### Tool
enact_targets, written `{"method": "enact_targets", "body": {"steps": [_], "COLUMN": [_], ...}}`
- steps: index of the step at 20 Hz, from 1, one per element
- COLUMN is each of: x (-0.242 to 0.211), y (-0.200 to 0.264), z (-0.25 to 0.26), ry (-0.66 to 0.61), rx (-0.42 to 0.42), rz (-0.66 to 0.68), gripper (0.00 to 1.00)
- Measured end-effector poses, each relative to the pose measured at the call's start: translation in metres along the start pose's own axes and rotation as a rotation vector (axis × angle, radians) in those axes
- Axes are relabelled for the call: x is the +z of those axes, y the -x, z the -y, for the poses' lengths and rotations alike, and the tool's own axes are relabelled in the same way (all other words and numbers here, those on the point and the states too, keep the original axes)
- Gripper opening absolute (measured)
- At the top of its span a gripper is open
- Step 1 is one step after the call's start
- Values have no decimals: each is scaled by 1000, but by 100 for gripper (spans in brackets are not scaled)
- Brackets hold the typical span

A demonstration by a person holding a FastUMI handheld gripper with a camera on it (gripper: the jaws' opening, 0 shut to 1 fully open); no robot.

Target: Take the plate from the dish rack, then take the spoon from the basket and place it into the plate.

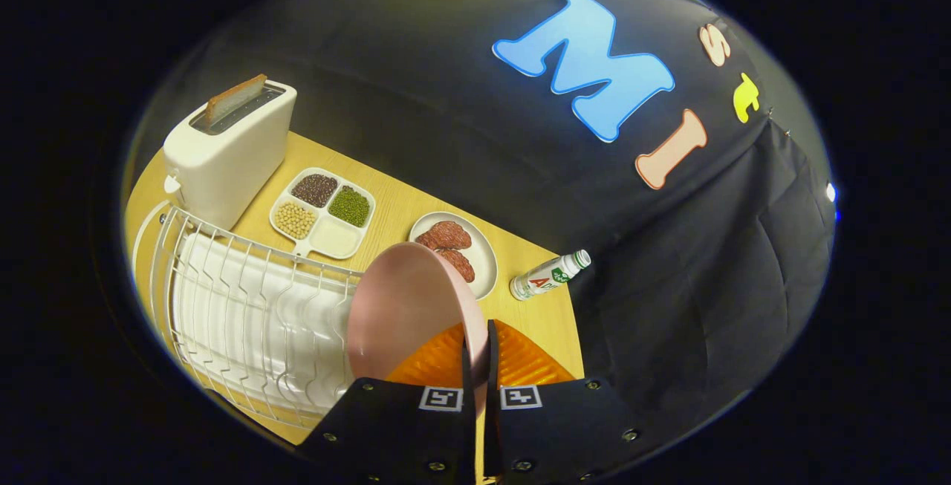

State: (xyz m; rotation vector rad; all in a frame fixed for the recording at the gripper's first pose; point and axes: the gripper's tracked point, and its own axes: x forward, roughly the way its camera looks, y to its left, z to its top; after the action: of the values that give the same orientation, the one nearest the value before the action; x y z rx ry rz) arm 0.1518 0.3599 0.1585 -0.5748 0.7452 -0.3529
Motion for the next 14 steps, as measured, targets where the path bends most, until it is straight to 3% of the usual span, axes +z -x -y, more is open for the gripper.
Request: {"method": "enact_targets", "body": {"steps": [4, 11, 14], "x": [-1, -44, -71], "y": [10, 25, 28], "z": [16, 71, 108], "ry": [-57, -202, -275], "rx": [50, 287, 340], "rz": [32, 59, 55], "gripper": [4, 4, 4]}}
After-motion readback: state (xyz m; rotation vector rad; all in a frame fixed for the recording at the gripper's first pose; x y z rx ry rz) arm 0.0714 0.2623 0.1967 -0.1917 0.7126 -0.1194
